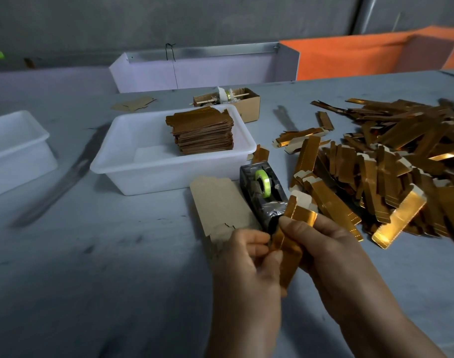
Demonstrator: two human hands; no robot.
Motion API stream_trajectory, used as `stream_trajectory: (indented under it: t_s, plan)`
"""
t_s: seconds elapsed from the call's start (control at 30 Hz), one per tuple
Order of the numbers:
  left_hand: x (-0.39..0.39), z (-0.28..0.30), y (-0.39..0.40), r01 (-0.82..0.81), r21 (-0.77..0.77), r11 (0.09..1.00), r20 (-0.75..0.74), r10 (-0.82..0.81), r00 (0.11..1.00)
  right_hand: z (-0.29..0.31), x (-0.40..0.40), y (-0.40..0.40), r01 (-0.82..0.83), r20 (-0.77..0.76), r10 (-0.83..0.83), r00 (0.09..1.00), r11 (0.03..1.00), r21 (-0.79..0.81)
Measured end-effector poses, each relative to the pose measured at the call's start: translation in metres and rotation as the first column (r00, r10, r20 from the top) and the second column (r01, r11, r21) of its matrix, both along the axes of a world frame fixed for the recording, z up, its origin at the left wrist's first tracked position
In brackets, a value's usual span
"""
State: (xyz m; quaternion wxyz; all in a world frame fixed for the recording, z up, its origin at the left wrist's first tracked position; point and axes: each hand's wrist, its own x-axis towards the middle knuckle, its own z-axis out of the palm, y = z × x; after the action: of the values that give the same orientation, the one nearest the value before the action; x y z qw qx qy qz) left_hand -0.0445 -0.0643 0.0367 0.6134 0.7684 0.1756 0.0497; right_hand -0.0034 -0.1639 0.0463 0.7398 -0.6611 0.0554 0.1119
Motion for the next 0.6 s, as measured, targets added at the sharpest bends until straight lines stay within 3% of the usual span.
stream_trajectory:
  t_s: [0.07,0.13,0.27,0.37,0.47,0.6]
  plan:
    - [0.003,0.000,0.014,0.010,-0.311,0.950,-0.083,-0.037,0.996,-0.001,0.002,0.001,0.006,-0.017,-0.006,1.000,1.000,0.009]
    - [0.003,0.002,0.022,0.076,-0.443,0.893,-0.110,-0.139,0.984,-0.002,0.004,0.002,0.016,-0.048,-0.016,0.999,1.000,0.001]
    - [0.005,0.000,0.030,0.126,-0.493,0.861,-0.094,-0.197,0.976,0.001,0.007,0.005,0.002,-0.002,-0.002,1.000,0.995,-0.099]
    - [0.010,-0.004,0.029,0.050,-0.424,0.904,-0.068,-0.087,0.994,0.006,0.015,0.001,0.036,0.182,0.016,0.983,0.959,-0.282]
    - [0.017,-0.008,0.028,-0.097,-0.468,0.879,-0.067,0.074,0.995,0.005,0.035,-0.013,0.171,0.311,-0.027,0.950,0.878,-0.447]
    - [0.025,-0.011,0.029,-0.200,-0.522,0.829,-0.094,0.177,0.980,-0.010,0.056,-0.021,-0.016,0.132,0.106,0.986,0.834,-0.552]
